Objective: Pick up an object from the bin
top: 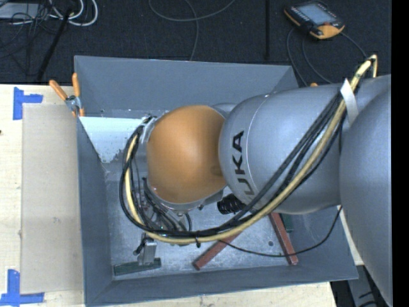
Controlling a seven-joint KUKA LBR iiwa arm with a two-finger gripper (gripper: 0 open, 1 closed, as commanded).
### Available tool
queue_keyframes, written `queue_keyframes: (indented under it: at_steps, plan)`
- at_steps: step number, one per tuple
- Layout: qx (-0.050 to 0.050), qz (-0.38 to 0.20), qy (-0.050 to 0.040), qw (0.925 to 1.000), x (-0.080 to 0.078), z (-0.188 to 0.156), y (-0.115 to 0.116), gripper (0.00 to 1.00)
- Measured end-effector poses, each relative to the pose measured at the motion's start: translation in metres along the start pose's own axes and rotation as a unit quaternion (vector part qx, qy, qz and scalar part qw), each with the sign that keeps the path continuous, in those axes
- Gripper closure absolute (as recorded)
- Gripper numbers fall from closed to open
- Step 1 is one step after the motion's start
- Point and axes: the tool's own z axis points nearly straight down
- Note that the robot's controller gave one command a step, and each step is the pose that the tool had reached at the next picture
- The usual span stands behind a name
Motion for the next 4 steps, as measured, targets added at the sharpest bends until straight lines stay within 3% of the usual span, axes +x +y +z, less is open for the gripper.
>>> queue_keyframes:
  at_steps: [1,2,3,4]
  plan:
    - [-0.001,0.001,-0.0015,1.0,-0.001,-0.002,0.0,0.0]
    - [-0.002,-0.031,-0.0042,0.9995,-0.016,-0.001,0.006,0.0]
    - [-0.002,-0.021,-0.0044,0.9998,0.002,0.066,-0.037,0.0]
    - [0.0,-0.054,-0.0008,0.9985,0.008,0.085,-0.054,0.0]
